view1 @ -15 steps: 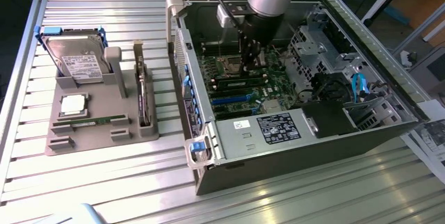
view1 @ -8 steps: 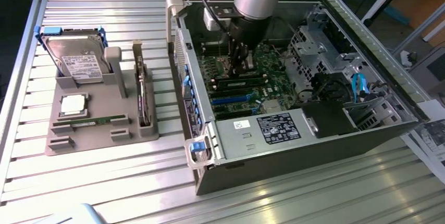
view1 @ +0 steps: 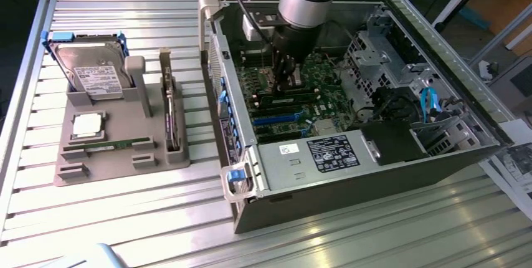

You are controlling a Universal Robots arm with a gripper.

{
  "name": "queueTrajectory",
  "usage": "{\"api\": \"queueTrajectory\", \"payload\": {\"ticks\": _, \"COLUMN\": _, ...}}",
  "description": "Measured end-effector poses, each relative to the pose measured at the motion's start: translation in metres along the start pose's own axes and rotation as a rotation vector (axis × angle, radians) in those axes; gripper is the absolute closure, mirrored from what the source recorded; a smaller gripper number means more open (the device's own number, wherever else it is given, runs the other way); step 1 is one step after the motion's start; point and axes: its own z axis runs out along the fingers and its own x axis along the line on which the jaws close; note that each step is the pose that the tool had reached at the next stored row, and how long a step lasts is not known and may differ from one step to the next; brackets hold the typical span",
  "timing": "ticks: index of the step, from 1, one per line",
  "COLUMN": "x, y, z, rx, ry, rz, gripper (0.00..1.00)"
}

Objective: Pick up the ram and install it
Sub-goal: 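Press down the ram until it locks into place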

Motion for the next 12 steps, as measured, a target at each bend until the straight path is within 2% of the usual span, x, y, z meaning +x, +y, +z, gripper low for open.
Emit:
{"api": "queueTrajectory", "payload": {"ticks": 9, "x": -0.001, "y": 0.0001, "z": 0.0130, "rx": -0.0017, "ry": 0.0005, "rz": 0.000, "gripper": 0.89}}
{"api": "queueTrajectory", "payload": {"ticks": 12, "x": -0.001, "y": 0.0001, "z": 0.0136, "rx": -0.0015, "ry": 0.0004, "rz": 0.000, "gripper": 0.89}}
